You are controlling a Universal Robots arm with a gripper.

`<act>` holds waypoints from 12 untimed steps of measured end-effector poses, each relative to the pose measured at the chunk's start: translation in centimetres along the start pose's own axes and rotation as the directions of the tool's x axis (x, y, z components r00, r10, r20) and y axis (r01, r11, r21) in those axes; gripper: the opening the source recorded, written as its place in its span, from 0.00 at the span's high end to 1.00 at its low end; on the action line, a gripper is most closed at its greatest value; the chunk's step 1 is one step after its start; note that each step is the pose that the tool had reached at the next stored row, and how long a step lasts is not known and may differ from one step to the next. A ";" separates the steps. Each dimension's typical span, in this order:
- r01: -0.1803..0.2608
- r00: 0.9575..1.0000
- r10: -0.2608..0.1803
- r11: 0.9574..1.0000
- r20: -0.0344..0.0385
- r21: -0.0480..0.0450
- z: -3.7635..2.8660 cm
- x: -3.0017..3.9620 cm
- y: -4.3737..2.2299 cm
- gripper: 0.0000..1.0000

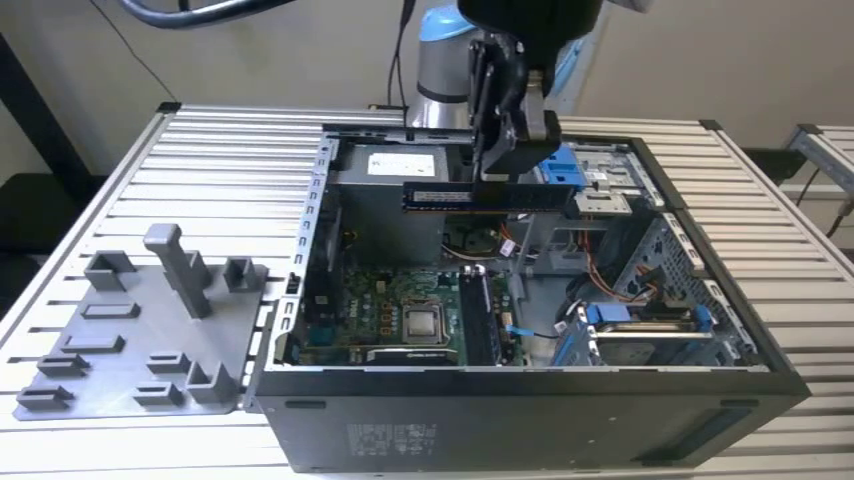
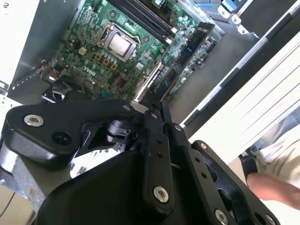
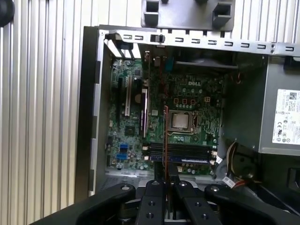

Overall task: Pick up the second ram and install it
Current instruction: 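Pick up the second ram and move it above second insertion slot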

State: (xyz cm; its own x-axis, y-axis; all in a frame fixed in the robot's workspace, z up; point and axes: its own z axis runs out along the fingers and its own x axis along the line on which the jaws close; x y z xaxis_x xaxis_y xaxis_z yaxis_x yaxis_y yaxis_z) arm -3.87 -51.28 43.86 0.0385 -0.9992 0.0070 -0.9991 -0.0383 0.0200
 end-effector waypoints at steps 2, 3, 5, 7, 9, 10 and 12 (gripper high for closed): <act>0.000 1.000 0.000 1.000 0.000 0.000 -0.01 0.02 -0.43 0.86; 0.000 1.000 0.000 1.000 0.000 0.000 -0.02 0.03 -0.64 0.86; 0.000 1.000 0.000 1.000 0.000 0.000 -0.02 0.04 -1.07 0.86; 0.000 1.000 0.000 1.000 0.000 0.000 -0.03 0.06 -1.49 0.86; 0.000 1.000 0.000 1.000 0.000 0.000 -0.04 0.07 -1.92 0.86; 0.000 1.000 0.000 1.000 0.000 0.000 -0.04 0.08 -2.12 0.86; 0.000 1.000 0.000 1.000 0.000 0.000 -0.06 0.10 -2.55 0.86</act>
State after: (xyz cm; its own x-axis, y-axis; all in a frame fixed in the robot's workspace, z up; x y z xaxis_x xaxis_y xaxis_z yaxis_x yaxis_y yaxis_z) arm -1.31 -51.29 43.86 0.0385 -0.9992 0.0071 -0.9991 -0.0383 0.0202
